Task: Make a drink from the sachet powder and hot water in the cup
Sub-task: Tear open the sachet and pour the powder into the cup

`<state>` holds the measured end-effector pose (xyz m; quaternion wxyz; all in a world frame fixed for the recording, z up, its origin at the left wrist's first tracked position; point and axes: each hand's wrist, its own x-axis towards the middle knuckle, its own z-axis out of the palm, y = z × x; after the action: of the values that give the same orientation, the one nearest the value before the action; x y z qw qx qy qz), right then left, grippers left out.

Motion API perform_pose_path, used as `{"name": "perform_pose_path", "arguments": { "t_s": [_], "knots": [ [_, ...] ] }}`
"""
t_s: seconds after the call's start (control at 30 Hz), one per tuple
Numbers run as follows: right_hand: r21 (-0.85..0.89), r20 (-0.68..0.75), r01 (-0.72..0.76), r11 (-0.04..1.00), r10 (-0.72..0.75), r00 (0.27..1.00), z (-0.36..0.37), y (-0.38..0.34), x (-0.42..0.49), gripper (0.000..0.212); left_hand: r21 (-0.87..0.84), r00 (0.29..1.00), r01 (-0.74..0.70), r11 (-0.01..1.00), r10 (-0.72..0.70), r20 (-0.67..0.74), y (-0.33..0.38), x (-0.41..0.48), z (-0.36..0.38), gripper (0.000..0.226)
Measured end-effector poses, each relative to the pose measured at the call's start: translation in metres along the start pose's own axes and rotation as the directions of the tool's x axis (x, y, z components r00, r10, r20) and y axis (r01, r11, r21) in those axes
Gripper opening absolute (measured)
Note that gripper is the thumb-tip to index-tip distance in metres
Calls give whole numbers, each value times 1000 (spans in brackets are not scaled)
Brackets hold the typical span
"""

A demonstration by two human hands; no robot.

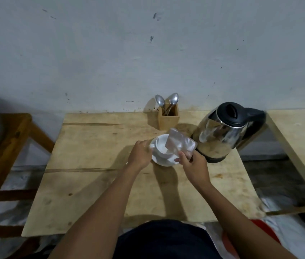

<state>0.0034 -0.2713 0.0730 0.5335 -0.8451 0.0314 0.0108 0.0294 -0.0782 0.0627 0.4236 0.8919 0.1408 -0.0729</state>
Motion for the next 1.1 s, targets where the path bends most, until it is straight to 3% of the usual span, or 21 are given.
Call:
{"name": "perform_pose_path", "arguments": {
  "t_s": [0.23, 0.47, 0.63, 0.83, 1.1],
  "knots": [
    [-168, 87, 31, 985, -17, 996, -14, -7, 25, 12, 89, 998, -60, 994, 61, -12, -9, 15, 12, 24],
    [-468, 182, 75, 880, 13, 983, -18, -18, 52, 25, 15, 995, -91, 996, 92, -46, -17, 20, 17, 21],
    [-535, 197, 139, 833, -37, 980, -10, -26, 57, 17, -37, 992, -117, 992, 114, -57, -21, 20, 18, 21],
    [-574, 172, 161, 803, -73, 982, -8, -28, 64, 41, -52, 986, -153, 987, 149, -76, -25, 21, 18, 20],
    [-615, 221, 265, 743, -159, 962, -12, -27, 69, 23, -78, 981, -181, 980, 174, -81, -28, 23, 19, 17]
  ]
}}
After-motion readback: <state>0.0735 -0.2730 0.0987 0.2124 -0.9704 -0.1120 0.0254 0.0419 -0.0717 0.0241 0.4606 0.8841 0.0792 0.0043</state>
